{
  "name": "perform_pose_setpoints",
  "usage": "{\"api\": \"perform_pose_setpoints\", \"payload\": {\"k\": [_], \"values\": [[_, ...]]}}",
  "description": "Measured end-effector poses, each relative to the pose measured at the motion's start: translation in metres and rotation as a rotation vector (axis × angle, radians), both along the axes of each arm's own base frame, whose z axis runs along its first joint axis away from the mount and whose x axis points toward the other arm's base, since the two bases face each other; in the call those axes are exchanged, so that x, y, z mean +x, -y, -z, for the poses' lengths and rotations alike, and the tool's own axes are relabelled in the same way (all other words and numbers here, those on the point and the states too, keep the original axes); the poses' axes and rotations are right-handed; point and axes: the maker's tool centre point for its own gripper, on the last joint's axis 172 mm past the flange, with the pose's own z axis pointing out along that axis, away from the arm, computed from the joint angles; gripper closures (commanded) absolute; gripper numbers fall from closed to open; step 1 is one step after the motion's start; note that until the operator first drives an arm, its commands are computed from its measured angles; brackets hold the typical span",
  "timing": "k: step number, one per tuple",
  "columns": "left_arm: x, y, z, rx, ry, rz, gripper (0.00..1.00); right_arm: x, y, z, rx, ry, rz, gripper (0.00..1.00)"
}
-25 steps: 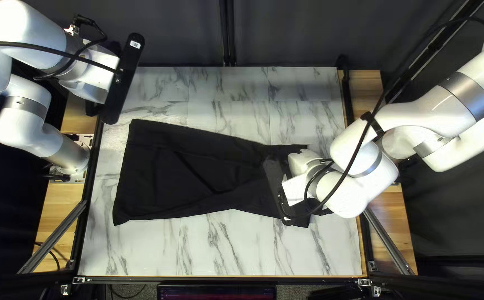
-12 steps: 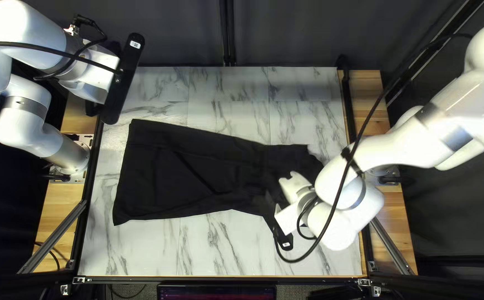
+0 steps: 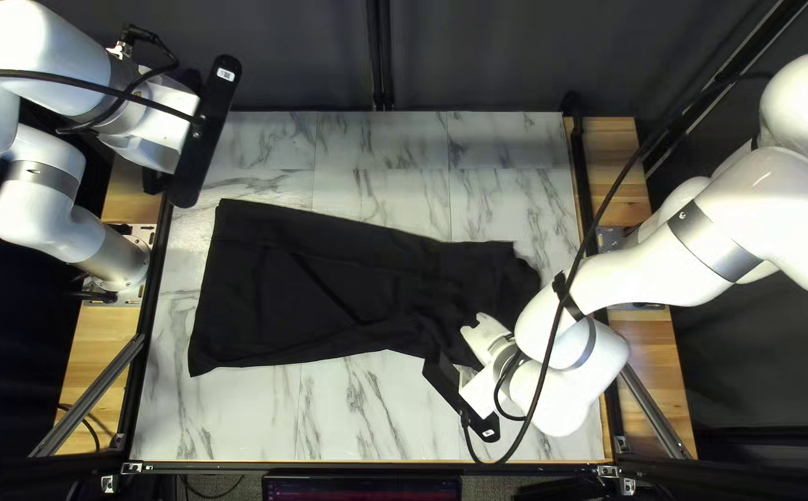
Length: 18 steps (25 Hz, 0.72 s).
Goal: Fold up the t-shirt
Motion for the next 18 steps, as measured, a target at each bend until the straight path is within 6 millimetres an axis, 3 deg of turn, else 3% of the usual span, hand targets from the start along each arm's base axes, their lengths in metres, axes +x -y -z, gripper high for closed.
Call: {"api": "perform_pose_setpoints", "payload": {"k": [4, 11, 18], "values": [[0.0, 0.0, 0.0, 0.0, 0.0, 0.0, 0.0, -0.001, 0.021, -0.036, -0.042, 0.032, 0.05, 0.0], [0.0, 0.0, 0.0, 0.0, 0.0, 0.0, 0.0, -0.003, 0.072, -0.081, 0.004, 0.082, 0.144, 0.0], [0.0, 0.0, 0.0, 0.0, 0.0, 0.0, 0.0, -0.027, 0.125, -0.155, 0.094, 0.121, 0.266, 0.0]]}}
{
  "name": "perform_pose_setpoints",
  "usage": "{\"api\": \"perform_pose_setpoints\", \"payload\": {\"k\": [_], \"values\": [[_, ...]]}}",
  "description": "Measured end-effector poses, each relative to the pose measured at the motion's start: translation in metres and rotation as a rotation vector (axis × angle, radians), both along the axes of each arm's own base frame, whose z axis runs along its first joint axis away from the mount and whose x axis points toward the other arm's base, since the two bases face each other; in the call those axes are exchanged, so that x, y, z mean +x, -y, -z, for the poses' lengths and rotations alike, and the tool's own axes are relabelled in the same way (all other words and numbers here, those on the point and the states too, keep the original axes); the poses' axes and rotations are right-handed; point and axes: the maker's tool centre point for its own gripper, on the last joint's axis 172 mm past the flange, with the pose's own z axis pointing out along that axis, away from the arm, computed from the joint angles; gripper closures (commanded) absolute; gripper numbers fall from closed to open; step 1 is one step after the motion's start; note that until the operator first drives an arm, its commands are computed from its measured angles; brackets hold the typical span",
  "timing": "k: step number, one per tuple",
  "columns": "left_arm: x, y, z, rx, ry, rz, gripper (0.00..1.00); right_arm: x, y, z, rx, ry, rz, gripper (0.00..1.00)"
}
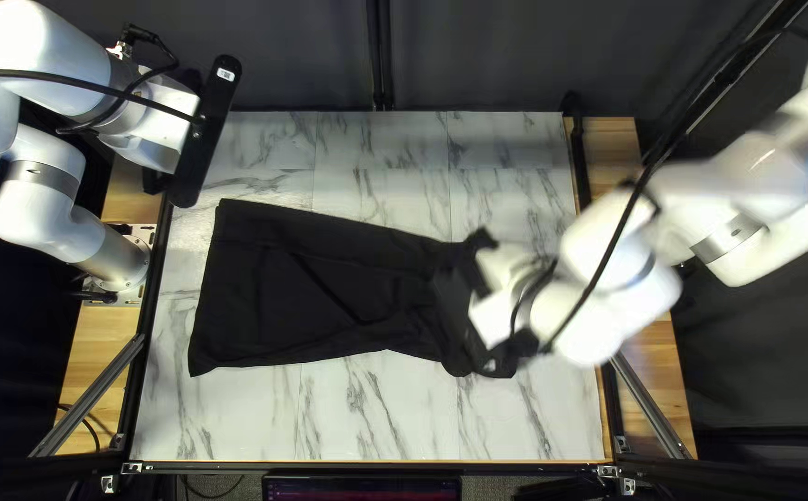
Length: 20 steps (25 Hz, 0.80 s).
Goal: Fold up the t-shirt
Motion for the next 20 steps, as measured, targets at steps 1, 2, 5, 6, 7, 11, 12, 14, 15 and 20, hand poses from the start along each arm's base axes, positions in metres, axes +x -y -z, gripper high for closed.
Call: {"api": "perform_pose_setpoints", "payload": {"k": [1, 2, 5, 6, 7, 11, 12, 14, 15, 20], "values": [[0.0, 0.0, 0.0, 0.0, 0.0, 0.0, 0.0, -0.005, 0.005, -0.015, 0.007, 0.005, 0.03, 0.0], [0.0, 0.0, 0.0, 0.0, 0.0, 0.0, 0.0, -0.01, 0.008, -0.028, 0.017, 0.016, 0.057, 0.0], [0.0, 0.0, 0.0, 0.0, 0.0, 0.0, 0.0, -0.017, 0.011, -0.046, 0.036, 0.037, 0.1, 0.0], [0.0, 0.0, 0.0, 0.0, 0.0, 0.0, 0.0, -0.018, 0.011, -0.046, 0.036, 0.035, 0.102, 0.0], [0.0, 0.0, 0.0, 0.0, 0.0, 0.0, 0.0, -0.018, 0.011, -0.046, 0.036, 0.036, 0.103, 0.0], [0.0, 0.0, 0.0, 0.0, 0.0, 0.0, 0.0, -0.018, 0.012, -0.046, 0.036, 0.036, 0.104, 0.0], [0.0, 0.0, 0.0, 0.0, 0.0, 0.0, 0.0, -0.018, 0.012, -0.046, 0.036, 0.036, 0.104, 0.0], [0.0, 0.0, 0.0, 0.0, 0.0, 0.0, 0.0, -0.018, 0.012, -0.046, 0.036, 0.036, 0.104, 0.0], [0.0, 0.0, 0.0, 0.0, 0.0, 0.0, 0.0, -0.018, 0.012, -0.046, 0.036, 0.036, 0.104, 0.0], [0.0, 0.0, 0.0, 0.0, 0.0, 0.0, 0.0, -0.018, 0.012, -0.046, 0.036, 0.036, 0.104, 0.0]]}}
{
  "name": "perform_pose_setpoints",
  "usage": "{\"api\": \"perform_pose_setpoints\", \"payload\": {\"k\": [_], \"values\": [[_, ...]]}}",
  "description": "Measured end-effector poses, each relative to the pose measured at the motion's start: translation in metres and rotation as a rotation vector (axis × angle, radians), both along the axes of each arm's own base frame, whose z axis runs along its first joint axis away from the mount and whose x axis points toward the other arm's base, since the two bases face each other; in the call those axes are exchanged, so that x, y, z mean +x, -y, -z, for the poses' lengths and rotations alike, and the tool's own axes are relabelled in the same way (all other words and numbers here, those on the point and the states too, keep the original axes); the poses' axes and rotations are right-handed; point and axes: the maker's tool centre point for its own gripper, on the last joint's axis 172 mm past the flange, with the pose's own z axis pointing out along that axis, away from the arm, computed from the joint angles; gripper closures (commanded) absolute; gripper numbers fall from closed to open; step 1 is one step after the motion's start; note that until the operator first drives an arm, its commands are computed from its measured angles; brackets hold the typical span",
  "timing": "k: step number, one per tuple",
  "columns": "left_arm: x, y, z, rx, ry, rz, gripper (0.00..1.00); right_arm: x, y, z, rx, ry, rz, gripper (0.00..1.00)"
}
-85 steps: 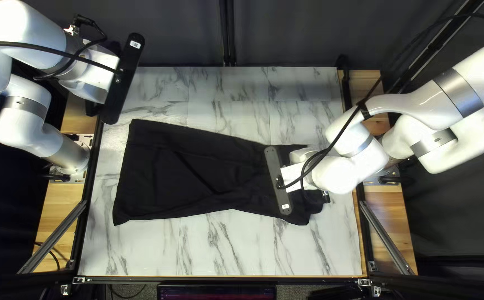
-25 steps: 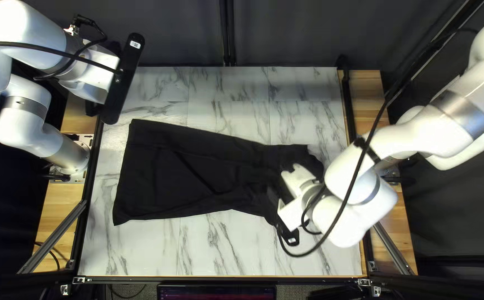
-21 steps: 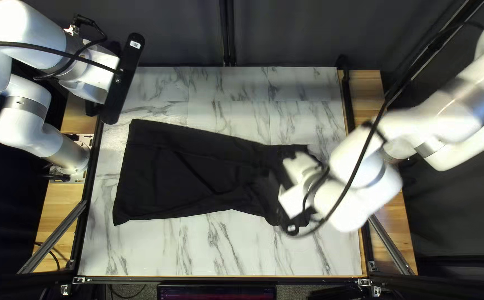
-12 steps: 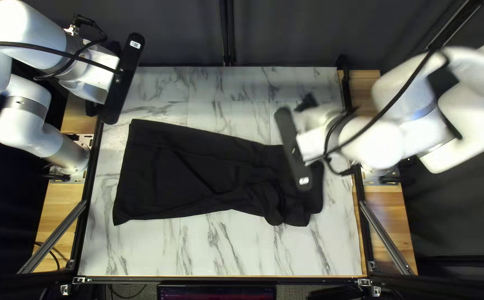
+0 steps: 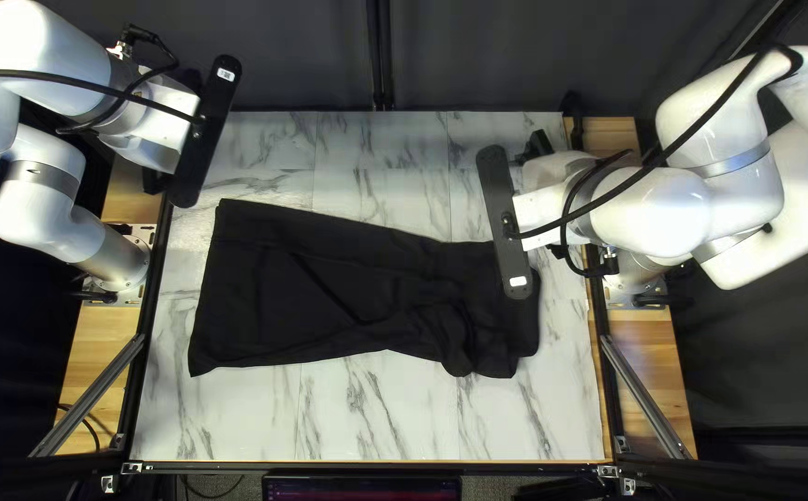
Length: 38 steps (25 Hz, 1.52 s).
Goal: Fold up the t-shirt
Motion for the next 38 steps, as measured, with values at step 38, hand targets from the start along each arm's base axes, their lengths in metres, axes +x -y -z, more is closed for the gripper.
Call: {"api": "perform_pose_setpoints", "payload": {"k": [38], "values": [[0.013, 0.179, 0.196, -0.006, -0.166, -0.316, 0.0, 0.0, 0.0, 0.0, 0.0, 0.0, 0.0, 0.0]]}}
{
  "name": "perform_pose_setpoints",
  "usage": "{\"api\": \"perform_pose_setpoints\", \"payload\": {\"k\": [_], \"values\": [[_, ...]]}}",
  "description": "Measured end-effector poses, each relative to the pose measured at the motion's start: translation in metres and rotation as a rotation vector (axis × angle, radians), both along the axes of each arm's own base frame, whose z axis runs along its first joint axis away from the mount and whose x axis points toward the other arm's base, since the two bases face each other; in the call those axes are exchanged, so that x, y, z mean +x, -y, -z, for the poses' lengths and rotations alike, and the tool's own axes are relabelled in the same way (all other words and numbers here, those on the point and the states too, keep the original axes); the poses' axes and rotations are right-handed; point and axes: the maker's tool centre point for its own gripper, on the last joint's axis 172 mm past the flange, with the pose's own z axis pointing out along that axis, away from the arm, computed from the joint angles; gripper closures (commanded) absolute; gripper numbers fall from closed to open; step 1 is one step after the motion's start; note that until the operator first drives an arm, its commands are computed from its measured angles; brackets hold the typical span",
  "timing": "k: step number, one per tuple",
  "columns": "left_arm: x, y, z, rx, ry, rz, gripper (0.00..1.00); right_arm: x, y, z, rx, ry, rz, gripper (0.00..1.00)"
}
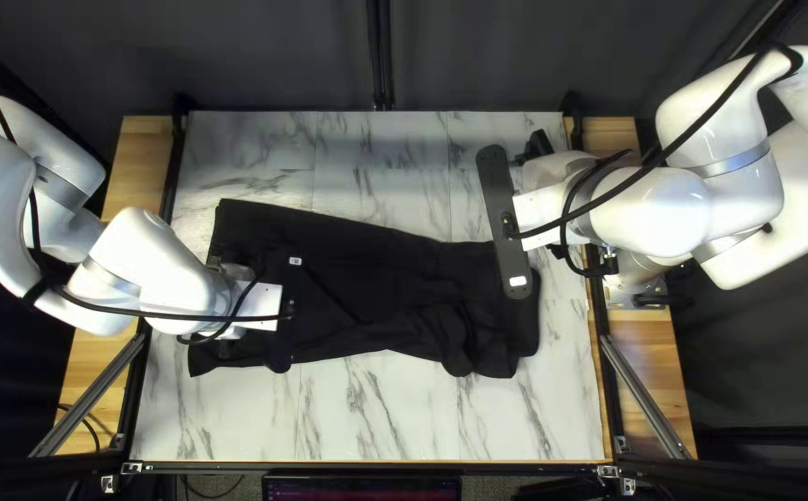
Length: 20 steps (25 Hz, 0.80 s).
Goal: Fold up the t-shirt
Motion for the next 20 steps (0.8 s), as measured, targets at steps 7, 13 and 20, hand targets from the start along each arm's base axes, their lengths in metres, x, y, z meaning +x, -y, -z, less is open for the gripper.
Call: {"api": "perform_pose_setpoints", "payload": {"k": [7, 13, 20], "values": [[-0.04, 0.035, 0.046, 0.091, -0.049, -0.2, 0.0, 0.0, 0.0, 0.0, 0.0, 0.0, 0.0, 0.0], [-0.049, 0.068, 0.084, 0.149, -0.027, -0.253, 0.0, 0.0, 0.0, 0.0, 0.0, 0.0, 0.0, 0.0], [-0.048, 0.084, 0.105, 0.159, 0.016, -0.224, 0.0, 0.0, 0.0, 0.0, 0.0, 0.0, 0.0, 0.0]]}}
